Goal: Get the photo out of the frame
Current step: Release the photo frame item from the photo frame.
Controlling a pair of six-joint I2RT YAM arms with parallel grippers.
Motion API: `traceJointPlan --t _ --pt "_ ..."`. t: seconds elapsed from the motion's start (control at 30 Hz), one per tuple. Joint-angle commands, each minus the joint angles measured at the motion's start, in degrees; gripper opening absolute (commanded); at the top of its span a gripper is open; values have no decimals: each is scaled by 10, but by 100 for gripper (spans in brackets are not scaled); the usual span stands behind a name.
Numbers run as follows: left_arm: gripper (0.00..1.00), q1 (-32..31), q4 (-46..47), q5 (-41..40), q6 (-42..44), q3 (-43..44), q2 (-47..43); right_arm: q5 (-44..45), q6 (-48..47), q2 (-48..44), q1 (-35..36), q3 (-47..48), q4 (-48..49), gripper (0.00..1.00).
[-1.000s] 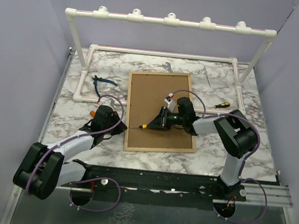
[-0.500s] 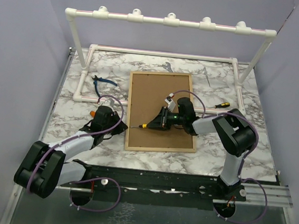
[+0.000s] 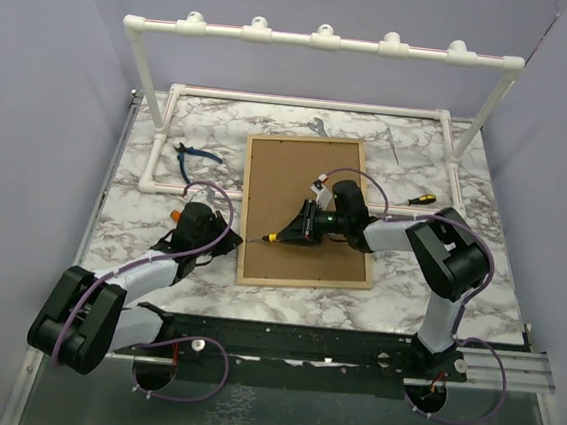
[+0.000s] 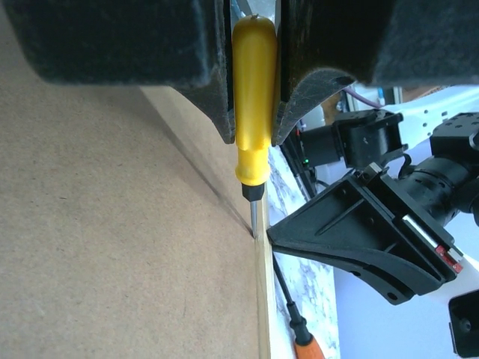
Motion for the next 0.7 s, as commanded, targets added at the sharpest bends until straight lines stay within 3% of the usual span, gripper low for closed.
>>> traceJointPlan --t 0.0,0.27,0.47,0.67 --pt "6 -26 34 44 -27 -18 27 65 -30 -12 46 42 -100 1" --pt "5 -58 57 38 -46 -19 47 99 -52 -45 86 115 -230 1" --pt "5 -77 68 34 -60 -19 47 150 -83 -52 114 202 -383 1" --pt "5 -99 77 30 -76 -24 41 183 -89 -65 136 241 -436 1"
